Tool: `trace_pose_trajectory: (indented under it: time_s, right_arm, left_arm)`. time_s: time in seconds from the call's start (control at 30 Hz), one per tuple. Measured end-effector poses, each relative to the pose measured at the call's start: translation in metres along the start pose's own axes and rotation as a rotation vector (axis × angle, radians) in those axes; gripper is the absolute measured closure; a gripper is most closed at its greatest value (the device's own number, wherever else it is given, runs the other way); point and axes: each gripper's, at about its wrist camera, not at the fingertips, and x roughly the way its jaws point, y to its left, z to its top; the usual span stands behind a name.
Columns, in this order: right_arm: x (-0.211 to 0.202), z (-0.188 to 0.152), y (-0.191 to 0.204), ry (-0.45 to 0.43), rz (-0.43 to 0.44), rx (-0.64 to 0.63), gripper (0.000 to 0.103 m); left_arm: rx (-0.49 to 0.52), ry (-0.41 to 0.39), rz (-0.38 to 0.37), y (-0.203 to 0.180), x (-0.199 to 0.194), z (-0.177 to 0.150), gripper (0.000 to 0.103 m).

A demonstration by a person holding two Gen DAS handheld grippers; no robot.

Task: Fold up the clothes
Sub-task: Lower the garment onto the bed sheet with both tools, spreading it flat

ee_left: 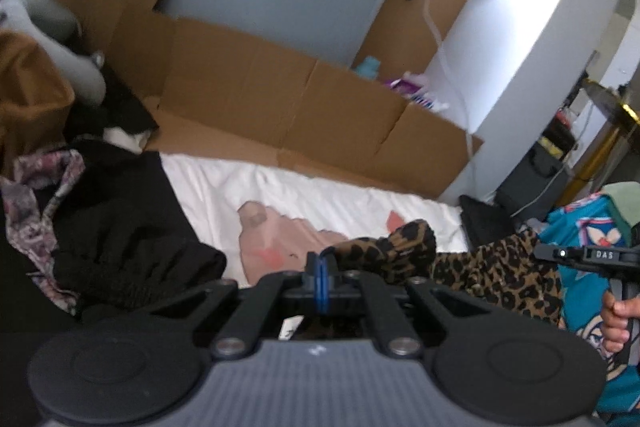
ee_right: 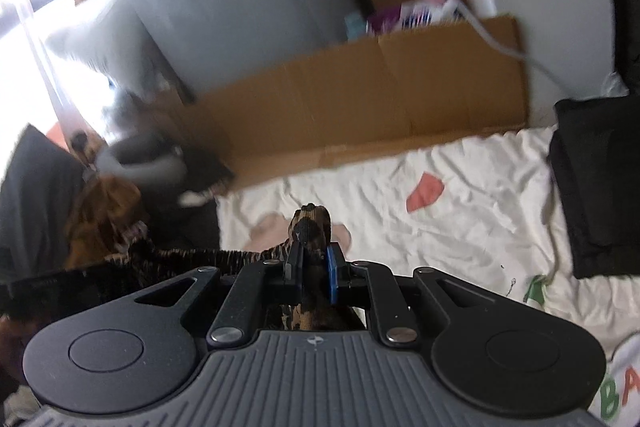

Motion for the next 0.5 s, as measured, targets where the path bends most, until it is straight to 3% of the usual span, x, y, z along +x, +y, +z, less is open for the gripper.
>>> trace_pose_trajectory:
  time_s: [0.2, 0.5]
  right_arm:
    - [0.067, 0.011, -0.029, 0.091, -0.034, 0.069, 0.092]
    - [0.114, 0.017, -0.068, 0.124, -0.104, 0.089, 0.092]
  left_arm:
    - [-0.07, 0.058, 0.018, 0.03, 0.044, 0.005, 0.102]
    - [-0.03, 0.157, 0.026, 0.046, 0.118, 0.02, 0.102]
